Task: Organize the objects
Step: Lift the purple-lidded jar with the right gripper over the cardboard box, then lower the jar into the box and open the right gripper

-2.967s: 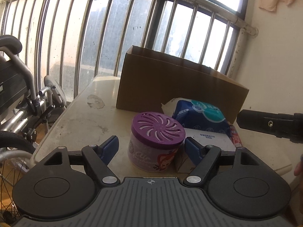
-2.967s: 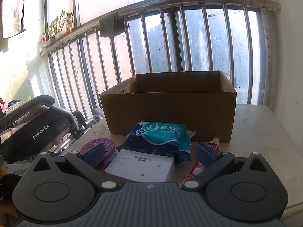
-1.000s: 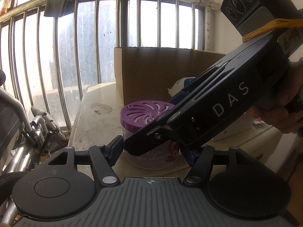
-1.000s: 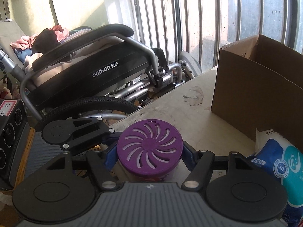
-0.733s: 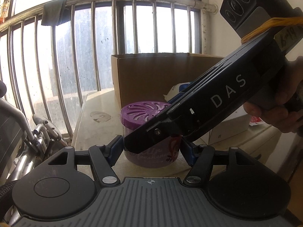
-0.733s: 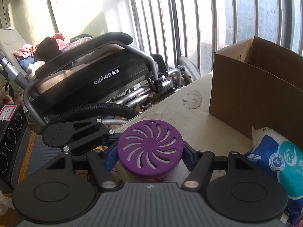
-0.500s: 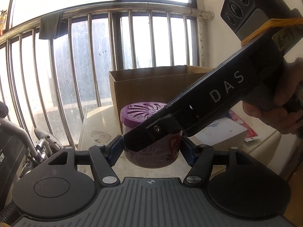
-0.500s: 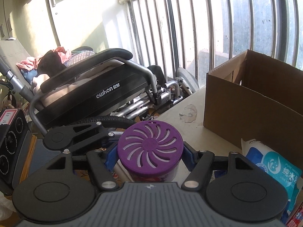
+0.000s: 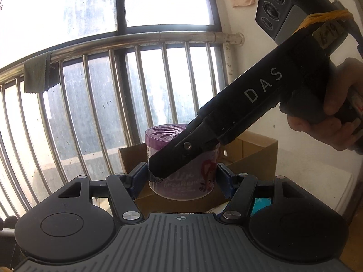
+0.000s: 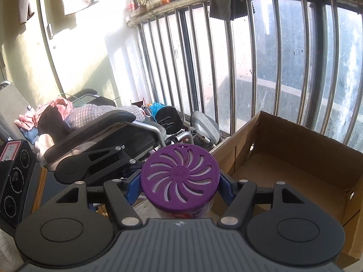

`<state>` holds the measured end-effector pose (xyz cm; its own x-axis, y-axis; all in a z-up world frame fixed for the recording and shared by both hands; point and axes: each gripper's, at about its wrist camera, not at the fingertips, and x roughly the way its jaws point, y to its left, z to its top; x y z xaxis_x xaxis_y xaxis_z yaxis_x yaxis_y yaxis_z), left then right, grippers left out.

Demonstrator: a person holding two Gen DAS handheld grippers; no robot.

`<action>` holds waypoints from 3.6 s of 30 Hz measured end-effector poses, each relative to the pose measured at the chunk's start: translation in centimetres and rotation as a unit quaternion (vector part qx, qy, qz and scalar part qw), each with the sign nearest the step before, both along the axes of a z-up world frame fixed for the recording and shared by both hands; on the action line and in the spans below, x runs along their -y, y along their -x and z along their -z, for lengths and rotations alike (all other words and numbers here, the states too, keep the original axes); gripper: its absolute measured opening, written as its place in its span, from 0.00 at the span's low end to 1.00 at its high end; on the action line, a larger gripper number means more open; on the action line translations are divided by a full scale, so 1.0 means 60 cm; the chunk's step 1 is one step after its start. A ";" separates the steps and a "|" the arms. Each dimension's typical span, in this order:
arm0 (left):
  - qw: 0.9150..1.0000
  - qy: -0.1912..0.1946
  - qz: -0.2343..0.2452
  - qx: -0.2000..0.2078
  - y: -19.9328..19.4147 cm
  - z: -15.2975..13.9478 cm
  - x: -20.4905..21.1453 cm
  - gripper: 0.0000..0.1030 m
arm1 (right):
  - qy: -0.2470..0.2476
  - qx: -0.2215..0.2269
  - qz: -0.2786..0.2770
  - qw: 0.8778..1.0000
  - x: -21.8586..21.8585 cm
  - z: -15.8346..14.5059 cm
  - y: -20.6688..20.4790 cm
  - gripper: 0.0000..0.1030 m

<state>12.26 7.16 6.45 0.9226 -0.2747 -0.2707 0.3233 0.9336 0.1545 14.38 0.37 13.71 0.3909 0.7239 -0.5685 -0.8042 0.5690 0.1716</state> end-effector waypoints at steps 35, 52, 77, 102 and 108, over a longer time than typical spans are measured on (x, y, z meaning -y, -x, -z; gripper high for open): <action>0.966 -0.178 -0.025 -0.186 -0.293 0.080 0.005 0.59 | 0.142 -0.088 0.139 0.976 -0.123 0.178 -0.370 0.69; 0.955 -0.230 -0.034 -0.184 -0.263 0.093 0.008 0.53 | 0.082 -0.151 0.145 0.974 -0.074 0.195 -0.410 0.90; 0.915 -0.329 -0.003 -0.236 -0.293 0.134 0.039 0.16 | -0.108 -0.301 0.182 0.930 0.043 0.250 -0.495 0.25; 0.949 -0.239 -0.044 -0.202 -0.140 0.041 -0.063 0.25 | -0.116 -0.258 0.203 0.937 0.089 0.156 -0.419 0.29; 0.976 -0.144 -0.042 -0.155 -0.001 -0.039 -0.102 0.35 | -0.128 -0.208 0.182 0.953 0.136 0.085 -0.309 0.44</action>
